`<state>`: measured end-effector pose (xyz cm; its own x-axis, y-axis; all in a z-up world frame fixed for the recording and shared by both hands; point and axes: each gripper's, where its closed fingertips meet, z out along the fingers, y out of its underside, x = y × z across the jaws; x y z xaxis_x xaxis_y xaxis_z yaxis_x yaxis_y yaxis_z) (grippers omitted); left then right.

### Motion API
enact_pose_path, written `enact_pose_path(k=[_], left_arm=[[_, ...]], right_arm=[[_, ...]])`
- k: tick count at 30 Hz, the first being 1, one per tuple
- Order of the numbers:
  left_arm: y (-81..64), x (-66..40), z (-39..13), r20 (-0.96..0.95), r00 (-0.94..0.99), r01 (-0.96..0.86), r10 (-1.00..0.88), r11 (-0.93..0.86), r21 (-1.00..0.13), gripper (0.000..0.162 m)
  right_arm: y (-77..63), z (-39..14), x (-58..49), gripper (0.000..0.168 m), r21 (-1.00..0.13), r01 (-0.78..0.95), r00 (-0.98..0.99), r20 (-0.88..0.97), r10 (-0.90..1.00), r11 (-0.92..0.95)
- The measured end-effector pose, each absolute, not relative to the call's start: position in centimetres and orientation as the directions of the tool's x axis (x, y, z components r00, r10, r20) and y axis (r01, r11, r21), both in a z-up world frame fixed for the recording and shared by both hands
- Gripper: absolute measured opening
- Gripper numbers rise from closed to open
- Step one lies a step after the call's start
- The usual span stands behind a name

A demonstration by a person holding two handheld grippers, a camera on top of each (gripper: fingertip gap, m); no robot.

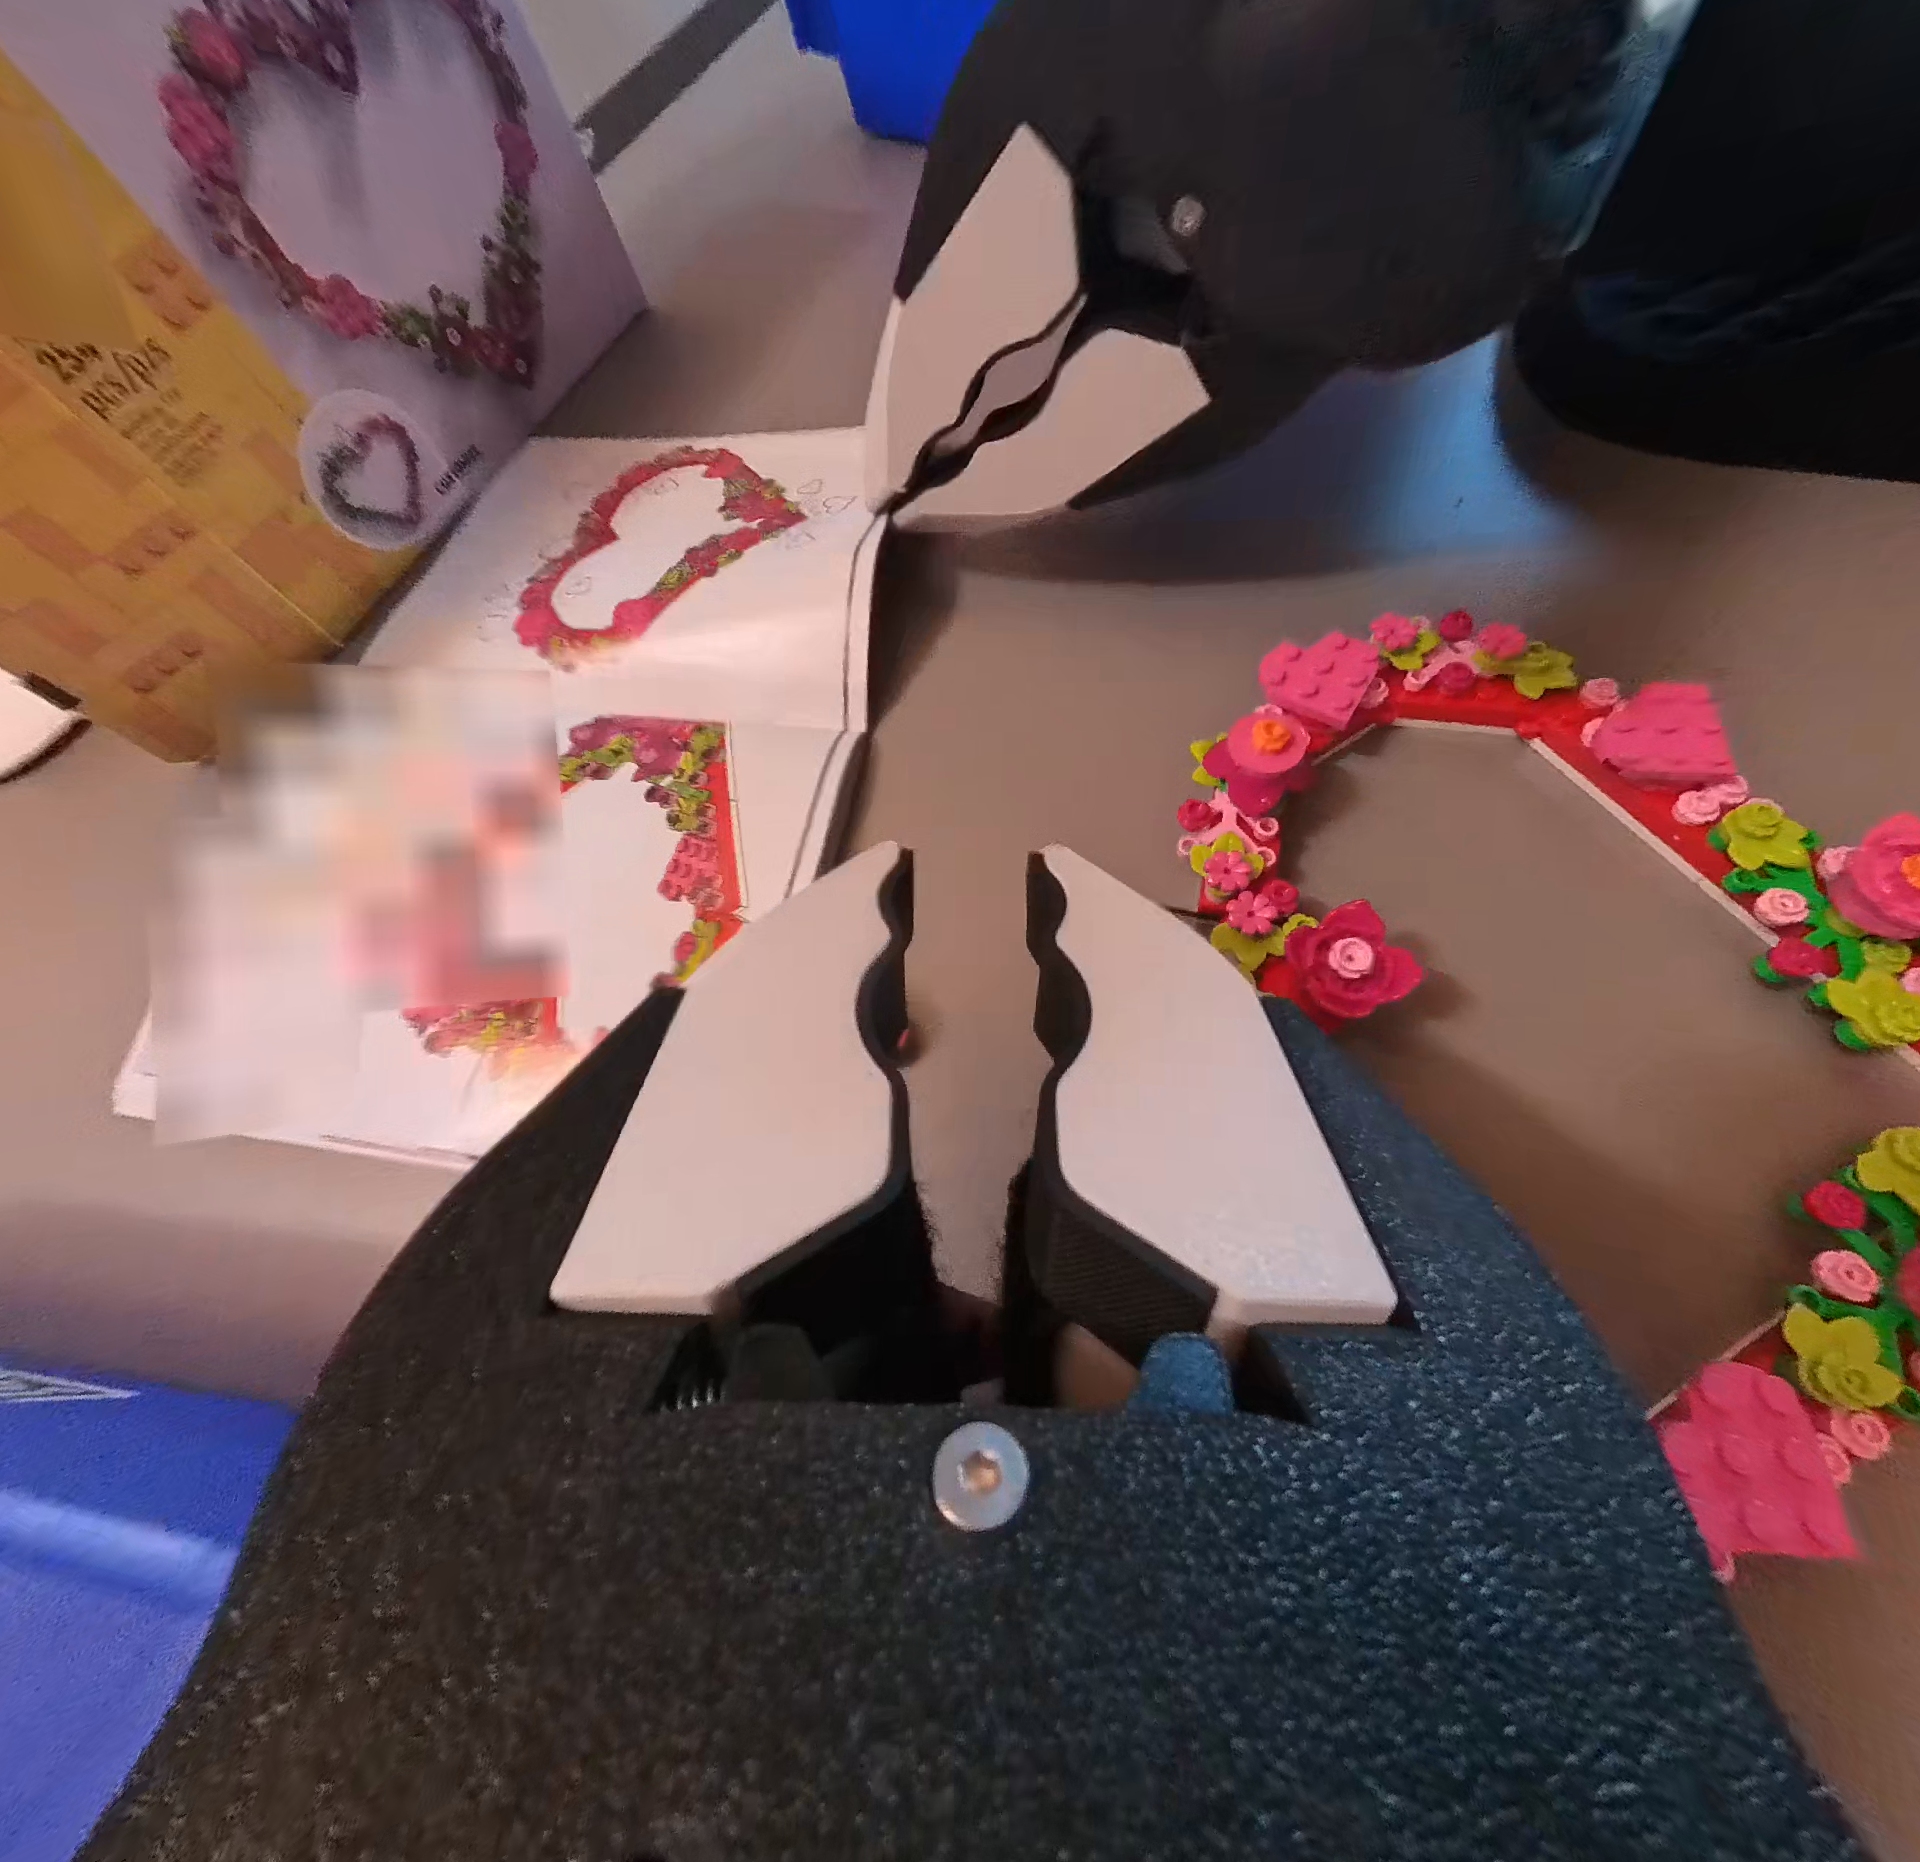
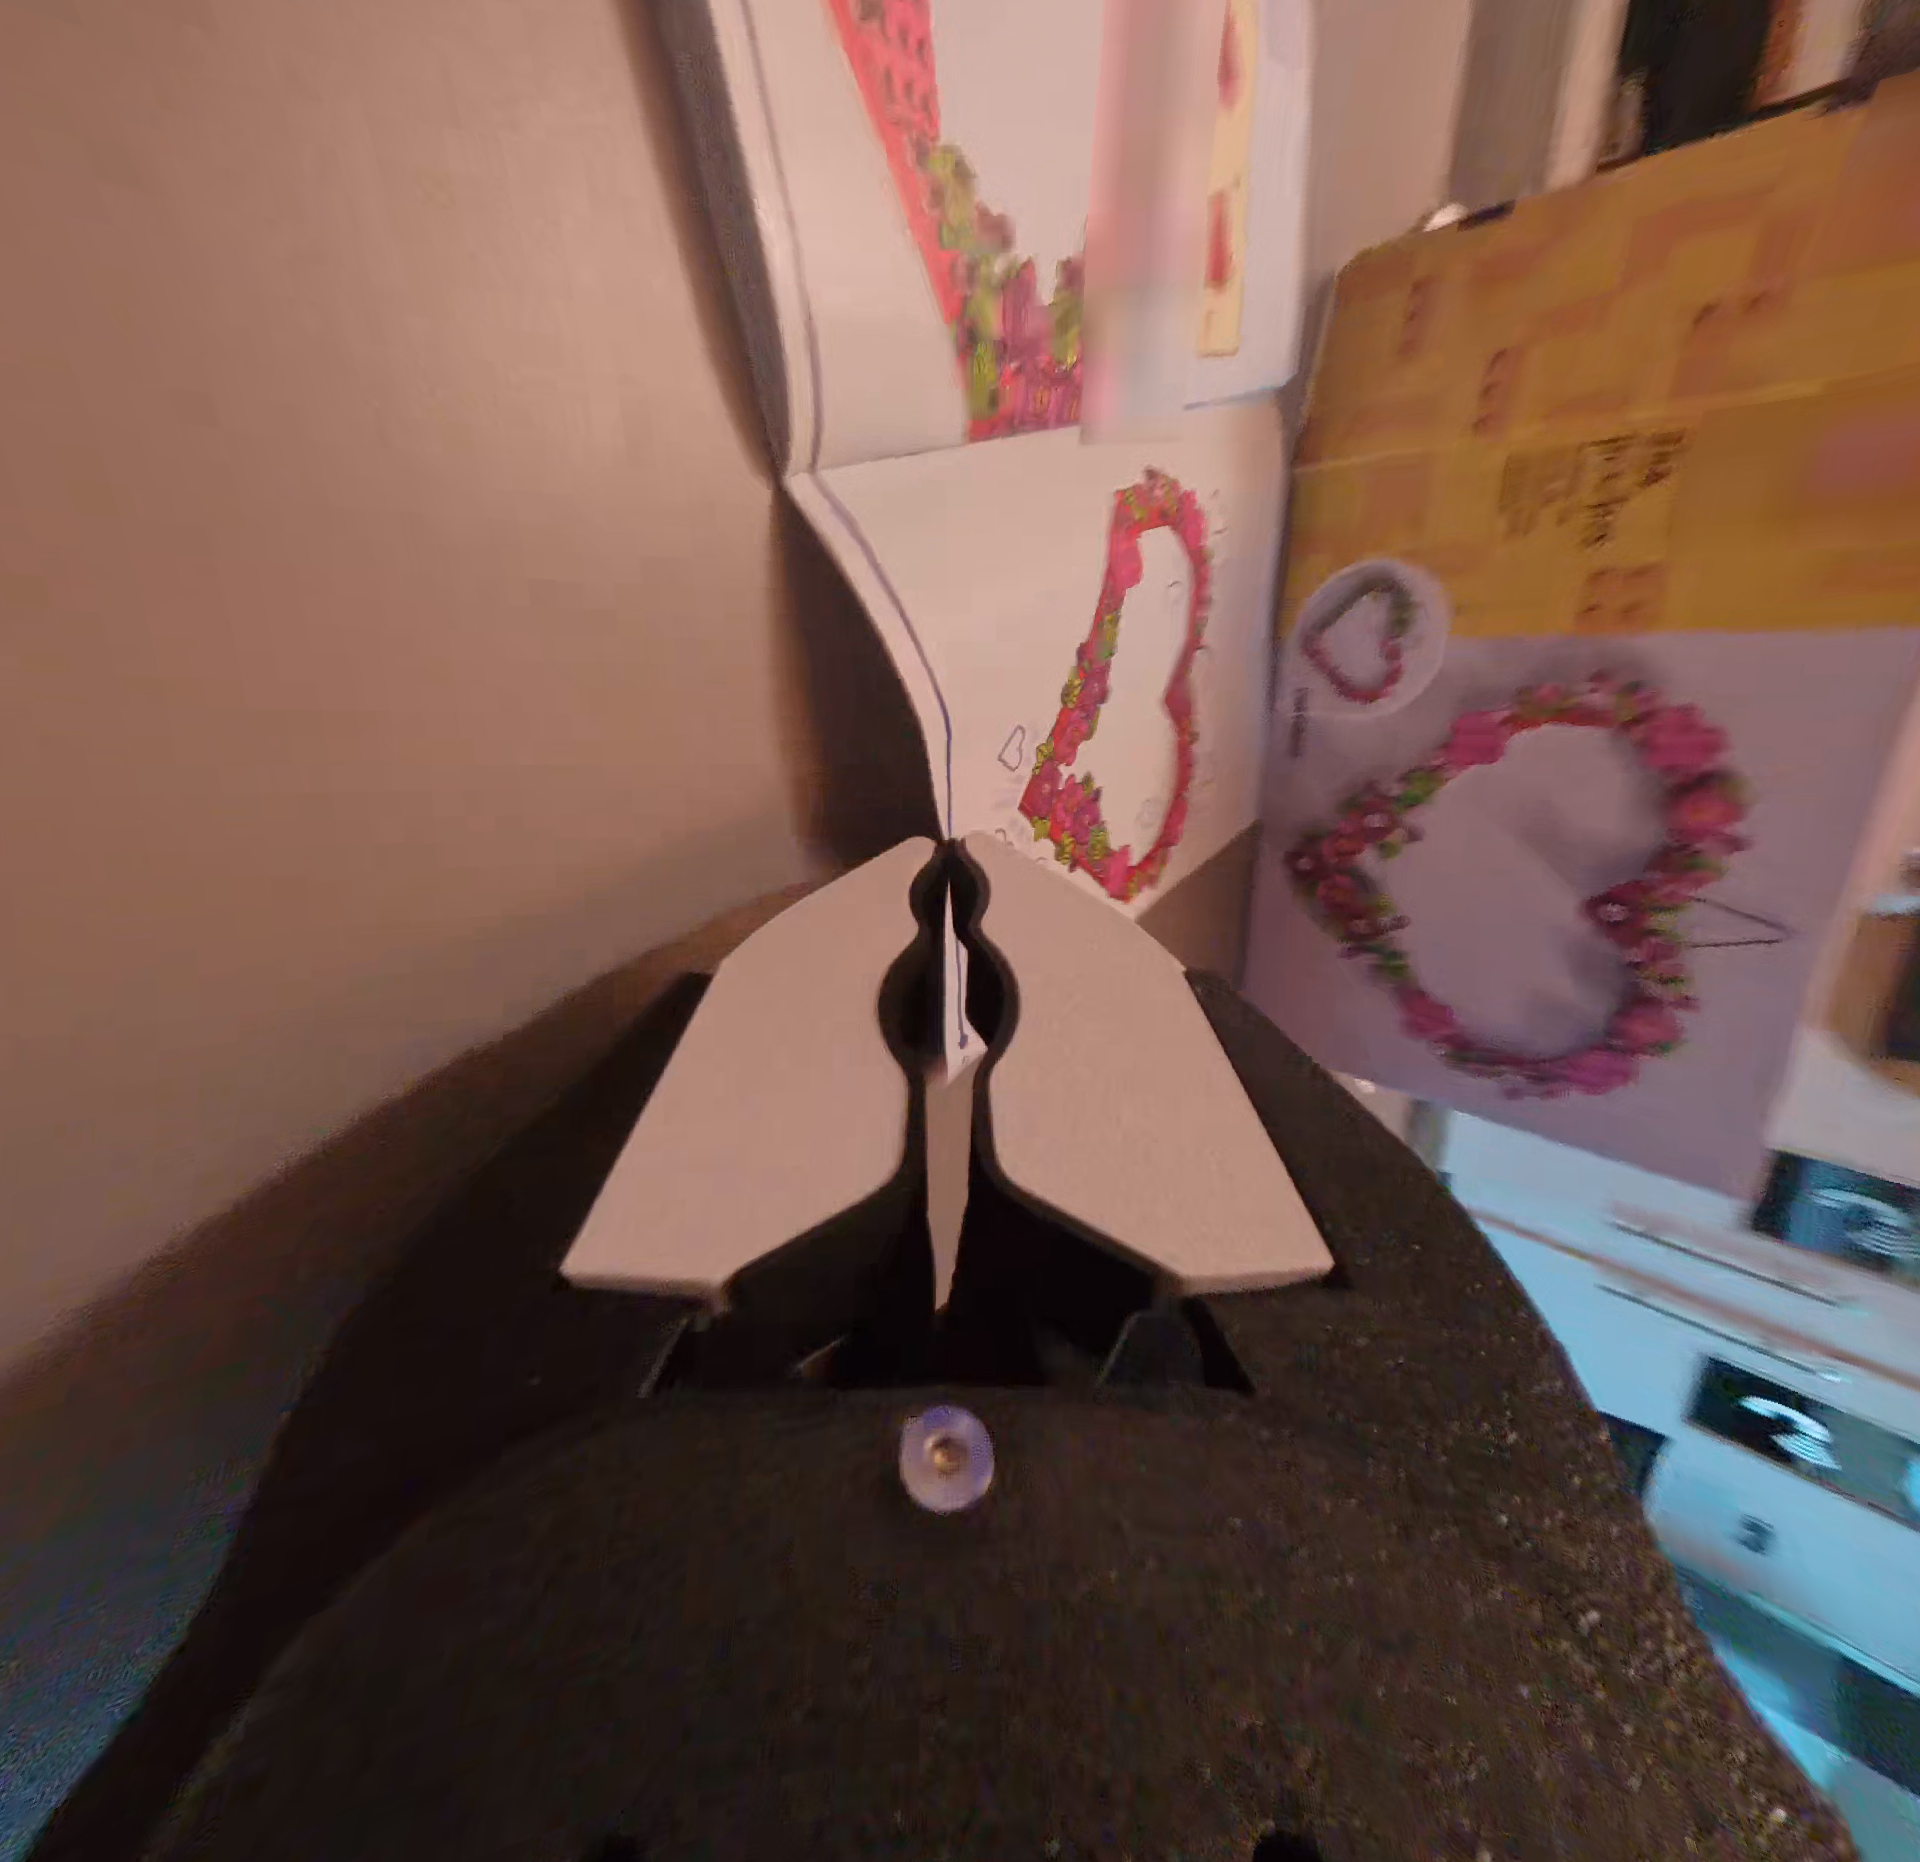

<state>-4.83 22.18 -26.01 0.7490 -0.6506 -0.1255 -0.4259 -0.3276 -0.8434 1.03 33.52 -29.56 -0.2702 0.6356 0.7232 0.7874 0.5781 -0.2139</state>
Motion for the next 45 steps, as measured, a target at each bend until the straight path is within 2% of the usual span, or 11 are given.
enact_pose_path(k=[6,11,16,19,23,25,28,34,38,42,45], left_arm=[[21.8,-7.4,-20.7,-0.276,0.790,-0.470,-0.548,-0.251,-0.846,0.037],[19.3,-10.0,-15.2,-0.187,0.845,-0.328,-0.500,-0.208,-0.922,0.033],[17.5,-10.2,-14.5,-0.143,0.863,-0.245,-0.484,-0.153,-0.957,0.029],[16.6,-10.4,-15.5,-0.161,0.868,-0.268,-0.469,-0.171,-0.948,0.029],[15.1,-10.6,-16.3,-0.176,0.868,-0.289,-0.465,-0.185,-0.939,0.028],[15.0,-10.2,-17.2,-0.191,0.855,-0.324,-0.482,-0.211,-0.922,0.026],[15.7,-8.8,-18.9,-0.239,0.823,-0.418,-0.515,-0.265,-0.869,0.025],[18.4,-6.0,-21.6,-0.315,0.761,-0.544,-0.567,-0.295,-0.786,0.019],[21.4,-6.3,-24.0,-0.394,0.736,-0.638,-0.550,-0.372,-0.674,0.011],[23.9,-6.2,-24.4,-0.539,0.669,-0.737,-0.513,-0.357,-0.574,0.010],[23.4,-4.0,-23.5,-0.481,0.674,-0.712,-0.560,-0.321,-0.624,0.008]], right_arm=[[32.7,-20.8,0.6,0.000,-0.203,0.712,-0.087,0.924,0.372,0.672],[29.9,-16.5,-1.2,0.000,0.106,0.614,-0.135,0.990,-0.028,0.782],[23.7,-22.2,-6.3,0.001,0.323,0.256,-0.358,0.907,-0.221,0.911],[22.8,-24.9,-6.6,0.018,0.126,0.250,-0.464,0.886,0.004,0.960],[22.9,-22.4,-4.2,0.029,-0.414,0.381,-0.426,0.715,0.554,0.827],[23.5,-22.8,-2.8,0.034,-0.567,0.489,-0.420,0.512,0.749,0.662],[25.4,-25.7,-2.8,0.025,-0.588,0.624,-0.389,0.337,0.857,0.514],[25.4,-26.9,-8.6,0.019,-0.685,0.504,-0.398,0.356,0.846,0.525],[24.6,-26.6,-9.4,0.028,-0.763,0.533,-0.466,0.096,0.879,0.365],[26.0,-20.0,-8.7,0.041,-0.939,0.343,-0.445,-0.141,0.884,0.023],[26.2,-20.0,-9.1,0.062,-0.901,0.411,-0.480,-0.342,0.808,-0.138]])
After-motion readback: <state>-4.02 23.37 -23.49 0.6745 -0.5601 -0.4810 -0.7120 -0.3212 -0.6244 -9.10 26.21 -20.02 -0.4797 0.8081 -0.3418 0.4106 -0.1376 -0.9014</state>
